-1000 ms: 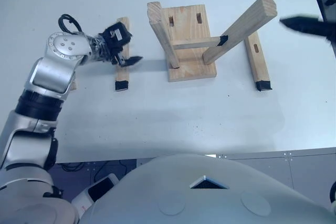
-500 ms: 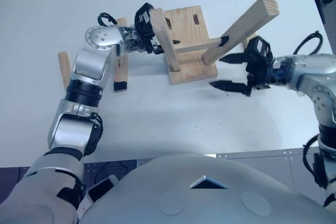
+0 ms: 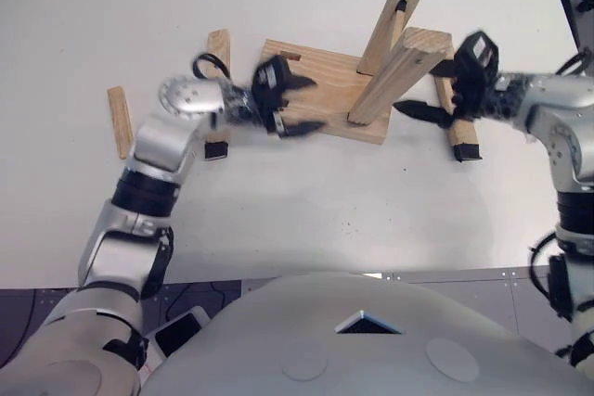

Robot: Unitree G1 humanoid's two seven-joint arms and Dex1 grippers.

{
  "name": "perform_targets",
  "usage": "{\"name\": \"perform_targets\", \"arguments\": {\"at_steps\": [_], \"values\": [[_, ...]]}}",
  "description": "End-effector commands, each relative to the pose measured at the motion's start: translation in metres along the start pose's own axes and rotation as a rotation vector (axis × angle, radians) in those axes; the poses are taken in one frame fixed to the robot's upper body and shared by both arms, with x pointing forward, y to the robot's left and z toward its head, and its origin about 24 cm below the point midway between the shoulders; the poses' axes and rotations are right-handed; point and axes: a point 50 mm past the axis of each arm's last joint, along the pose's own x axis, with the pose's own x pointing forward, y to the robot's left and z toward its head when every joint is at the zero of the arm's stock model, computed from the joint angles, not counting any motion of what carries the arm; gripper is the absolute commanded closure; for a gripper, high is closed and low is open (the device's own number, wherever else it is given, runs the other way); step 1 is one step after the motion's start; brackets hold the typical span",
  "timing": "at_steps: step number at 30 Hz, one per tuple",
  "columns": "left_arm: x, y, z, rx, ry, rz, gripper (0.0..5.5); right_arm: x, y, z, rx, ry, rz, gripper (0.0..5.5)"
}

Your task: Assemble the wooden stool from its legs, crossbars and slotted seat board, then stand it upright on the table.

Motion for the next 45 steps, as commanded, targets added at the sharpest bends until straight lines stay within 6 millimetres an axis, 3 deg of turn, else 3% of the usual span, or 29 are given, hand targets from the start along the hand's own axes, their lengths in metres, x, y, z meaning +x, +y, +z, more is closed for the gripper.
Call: {"name": "perform_targets", "arguments": {"at_steps": [1,4,7,12,16,24,28,34,40,45], "values": [[0.02,0.051,0.014,0.171,0.015,0.324,1.78,0.002,0.04,-0.011,0.047,-0.001,0.247,1.21],[0.036,0.066,0.008,0.338,0.127,0.482,1.78,0.011,0.064,-0.014,0.141,-0.061,0.376,1.21],[0.048,0.066,-0.005,0.493,0.281,0.549,1.78,0.034,0.08,-0.023,0.23,-0.074,0.413,1.21],[0.051,0.059,-0.028,0.547,0.405,0.512,1.78,0.062,0.092,-0.026,0.294,-0.079,0.421,1.21],[0.049,0.05,-0.048,0.577,0.516,0.396,1.78,0.073,0.084,-0.026,0.312,-0.077,0.321,1.21],[0.035,0.028,-0.079,0.513,0.602,0.016,1.78,0.07,0.048,-0.046,0.337,-0.045,0.075,1.21],[0.025,0.011,-0.091,0.355,0.538,-0.193,1.78,0.073,0.033,-0.04,0.347,-0.113,-0.026,1.21],[0.02,-0.02,-0.079,0.14,0.192,-0.453,1.78,0.086,0.041,-0.036,0.36,-0.176,-0.037,1.21],[0.004,-0.034,-0.073,0.151,0.158,-0.428,1.78,0.091,0.026,-0.029,0.407,-0.237,-0.155,1.21],[-0.002,-0.02,-0.074,0.186,0.209,-0.299,1.78,0.088,0.031,-0.03,0.393,-0.22,-0.117,1.21]]}}
